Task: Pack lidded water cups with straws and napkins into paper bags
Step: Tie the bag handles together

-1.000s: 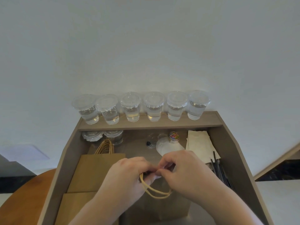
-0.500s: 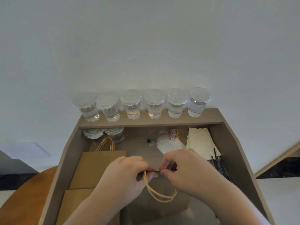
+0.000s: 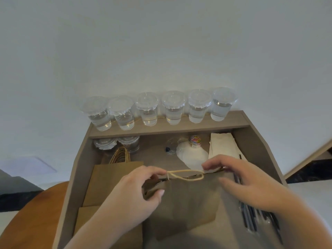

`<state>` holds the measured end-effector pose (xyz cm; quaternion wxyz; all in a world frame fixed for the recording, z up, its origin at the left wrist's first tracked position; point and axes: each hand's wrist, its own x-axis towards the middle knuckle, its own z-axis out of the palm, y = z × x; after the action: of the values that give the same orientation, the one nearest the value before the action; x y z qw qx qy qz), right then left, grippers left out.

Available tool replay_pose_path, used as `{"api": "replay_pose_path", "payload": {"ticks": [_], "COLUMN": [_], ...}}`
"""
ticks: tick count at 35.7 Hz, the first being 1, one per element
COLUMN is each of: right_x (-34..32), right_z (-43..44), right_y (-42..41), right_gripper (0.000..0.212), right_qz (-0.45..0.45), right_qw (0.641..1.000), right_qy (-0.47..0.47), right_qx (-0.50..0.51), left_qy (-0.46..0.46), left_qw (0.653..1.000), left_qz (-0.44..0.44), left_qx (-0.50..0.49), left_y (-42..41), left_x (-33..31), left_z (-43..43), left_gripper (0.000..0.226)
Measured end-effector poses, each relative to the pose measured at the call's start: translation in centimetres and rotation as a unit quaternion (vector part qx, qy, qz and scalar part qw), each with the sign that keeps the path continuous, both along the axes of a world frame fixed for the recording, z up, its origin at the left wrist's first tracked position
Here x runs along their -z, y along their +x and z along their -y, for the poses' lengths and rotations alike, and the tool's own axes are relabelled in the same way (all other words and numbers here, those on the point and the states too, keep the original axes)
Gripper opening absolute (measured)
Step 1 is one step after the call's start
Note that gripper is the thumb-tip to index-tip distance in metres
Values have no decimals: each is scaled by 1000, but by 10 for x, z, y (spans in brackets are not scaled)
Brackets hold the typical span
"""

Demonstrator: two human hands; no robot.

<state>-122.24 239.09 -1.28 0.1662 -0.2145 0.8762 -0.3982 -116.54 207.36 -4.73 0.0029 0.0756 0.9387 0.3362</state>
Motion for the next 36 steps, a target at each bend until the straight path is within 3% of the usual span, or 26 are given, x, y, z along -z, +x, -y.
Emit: {"api": "replay_pose_path", "payload": {"ticks": [8, 11, 15, 24, 30, 32, 36], "right_x": [30, 28, 14, -56, -52, -48, -48], "right_z": [23, 29, 30, 20, 8, 8, 24], "right_y": [25, 35, 59, 108, 128, 134, 148], "right_gripper": [39, 31, 30, 16, 18, 12, 24], "right_qz": [-93, -123, -153, -243, -232, -222, -170], "right_qw": [986, 981, 974, 960, 970, 974, 985], "right_qy": [24, 19, 13, 18, -13, -20, -37], "right_qx": [138, 151, 166, 139, 69, 48, -6], "left_qy": [172, 187, 211, 307, 378, 365, 349], "left_qw": [984, 981, 975, 943, 906, 902, 893], "left_qz": [7, -26, -65, -111, -68, -81, -100], "left_qx": [-53, -50, -29, -64, -179, -215, -265], "left_y": [-1, 0, 10, 61, 111, 127, 170], "left_x": [25, 30, 23, -31, -50, -51, -53], "left_z": [0, 1, -6, -19, -30, -29, -21], "left_gripper": [9, 21, 14, 12, 33, 33, 47]}}
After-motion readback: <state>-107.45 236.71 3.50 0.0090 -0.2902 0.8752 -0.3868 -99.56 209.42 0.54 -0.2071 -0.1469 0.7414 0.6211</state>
